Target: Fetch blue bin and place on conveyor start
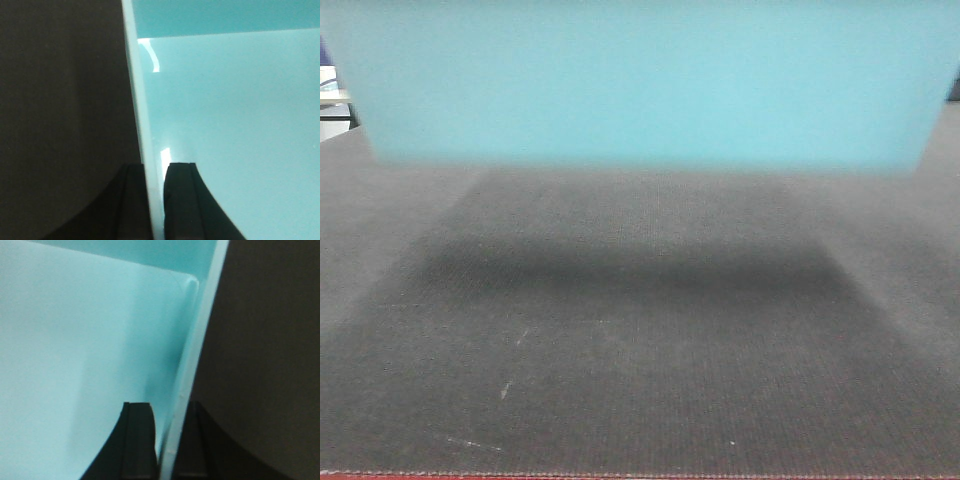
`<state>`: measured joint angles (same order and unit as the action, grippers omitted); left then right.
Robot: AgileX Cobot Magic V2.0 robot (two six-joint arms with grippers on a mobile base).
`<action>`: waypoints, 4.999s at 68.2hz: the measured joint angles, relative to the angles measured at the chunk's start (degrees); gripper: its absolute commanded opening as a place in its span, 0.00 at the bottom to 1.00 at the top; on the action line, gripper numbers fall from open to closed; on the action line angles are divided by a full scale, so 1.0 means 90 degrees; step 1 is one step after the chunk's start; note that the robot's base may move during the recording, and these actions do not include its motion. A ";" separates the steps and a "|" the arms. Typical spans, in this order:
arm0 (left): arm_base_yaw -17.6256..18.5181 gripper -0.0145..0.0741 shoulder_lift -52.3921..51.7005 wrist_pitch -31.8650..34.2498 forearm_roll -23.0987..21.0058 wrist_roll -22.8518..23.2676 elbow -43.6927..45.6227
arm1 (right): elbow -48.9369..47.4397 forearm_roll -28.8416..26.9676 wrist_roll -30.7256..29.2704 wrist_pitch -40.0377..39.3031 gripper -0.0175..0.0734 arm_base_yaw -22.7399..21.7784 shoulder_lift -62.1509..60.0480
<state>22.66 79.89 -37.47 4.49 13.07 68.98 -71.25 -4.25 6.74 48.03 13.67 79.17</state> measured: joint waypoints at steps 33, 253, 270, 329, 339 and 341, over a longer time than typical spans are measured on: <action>0.0000 0.05 0.0821 0.1180 -0.0113 0.0000 -0.1039 | 0.1530 -0.0046 0.0000 -0.1762 0.09 0.0013 0.0416; -0.2178 0.04 -0.7863 0.2067 0.0560 -0.0377 -0.5522 | 0.5392 0.0814 -0.0322 -0.2758 0.01 -0.1736 -0.7890; -0.2593 0.04 -0.8818 0.3108 0.0214 -0.0443 -0.7261 | 0.5392 0.0814 -0.0335 -0.2758 0.01 -0.1736 -0.7890; -0.2593 0.04 -0.8834 0.3568 0.0142 -0.0443 -0.7680 | 0.5396 0.0814 -0.0335 -0.2762 0.01 -0.1736 -0.7890; -0.2593 0.04 -0.8834 0.3568 0.0142 -0.0443 -0.7680 | 0.5396 0.0814 -0.0335 -0.2794 0.01 -0.1736 -0.7890; -0.2593 0.04 -0.8834 0.3568 0.0142 -0.0443 -0.7680 | 0.5407 0.0814 -0.0335 -0.2817 0.01 -0.1736 -0.7890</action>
<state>-0.67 0.38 -5.35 5.77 9.08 -0.14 -22.59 3.07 3.73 22.68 -1.95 8.16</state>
